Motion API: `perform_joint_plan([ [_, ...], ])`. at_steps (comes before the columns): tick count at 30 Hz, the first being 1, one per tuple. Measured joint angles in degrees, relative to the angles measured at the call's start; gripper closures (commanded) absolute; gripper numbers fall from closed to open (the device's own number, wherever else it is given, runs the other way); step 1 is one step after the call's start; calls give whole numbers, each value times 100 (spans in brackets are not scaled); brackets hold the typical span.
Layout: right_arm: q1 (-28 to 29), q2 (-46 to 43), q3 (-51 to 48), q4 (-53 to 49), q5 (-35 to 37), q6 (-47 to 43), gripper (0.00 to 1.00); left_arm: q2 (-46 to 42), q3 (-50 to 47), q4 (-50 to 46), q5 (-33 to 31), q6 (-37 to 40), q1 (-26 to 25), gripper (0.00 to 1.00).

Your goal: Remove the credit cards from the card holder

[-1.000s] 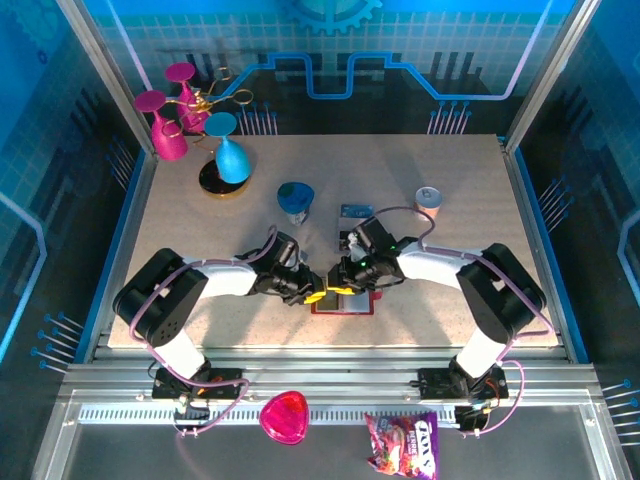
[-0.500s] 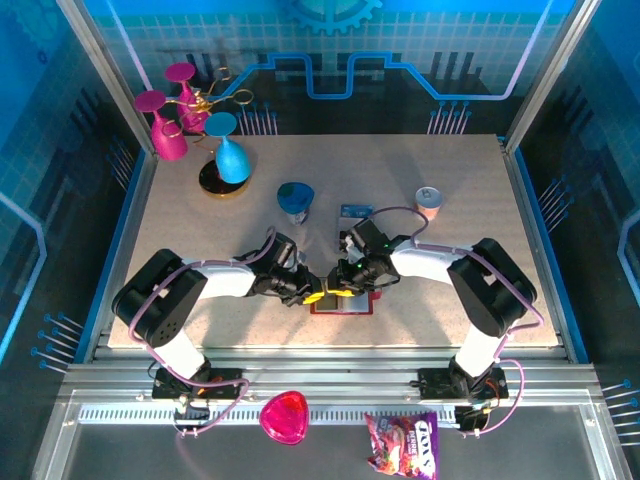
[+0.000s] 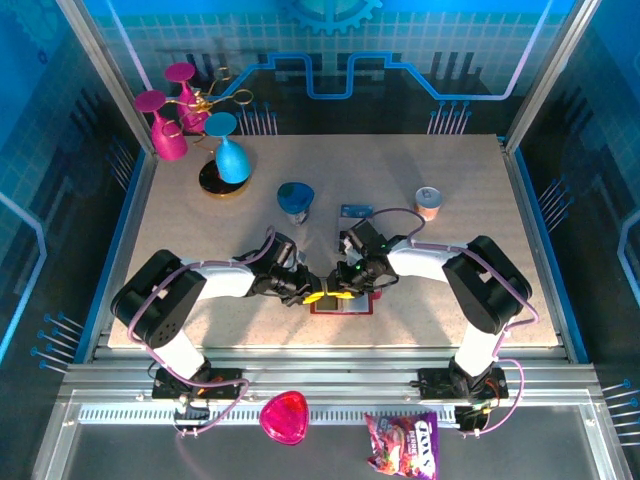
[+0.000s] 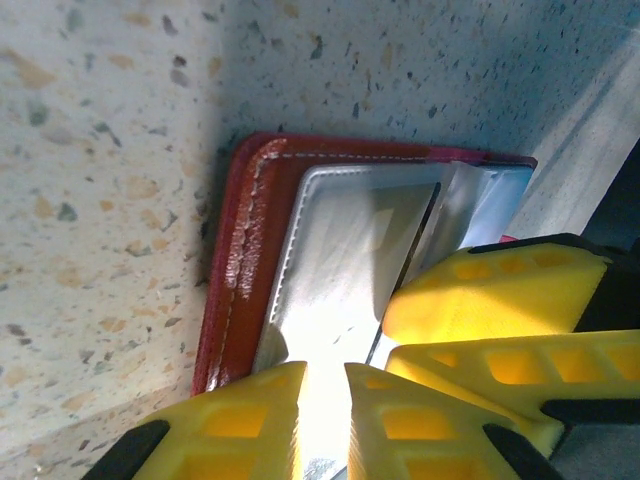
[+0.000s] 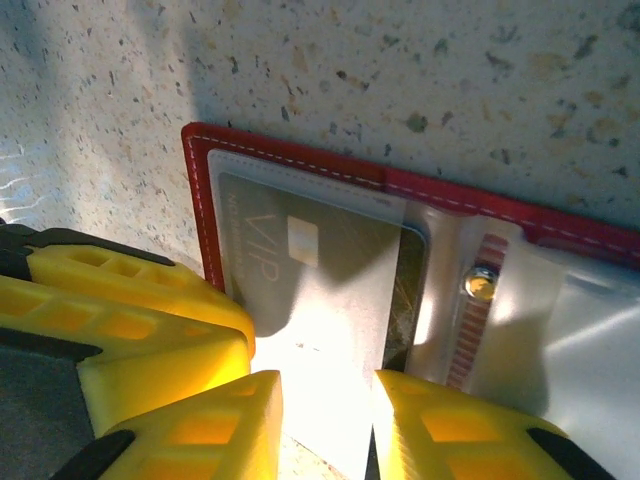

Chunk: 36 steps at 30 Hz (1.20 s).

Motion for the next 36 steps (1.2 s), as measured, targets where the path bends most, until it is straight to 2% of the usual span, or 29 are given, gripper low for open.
perform_joint_plan([
  [36, 22, -52, 267, -837, 619, -409, 69, 76, 0, -79, -2, 98, 0, 86],
])
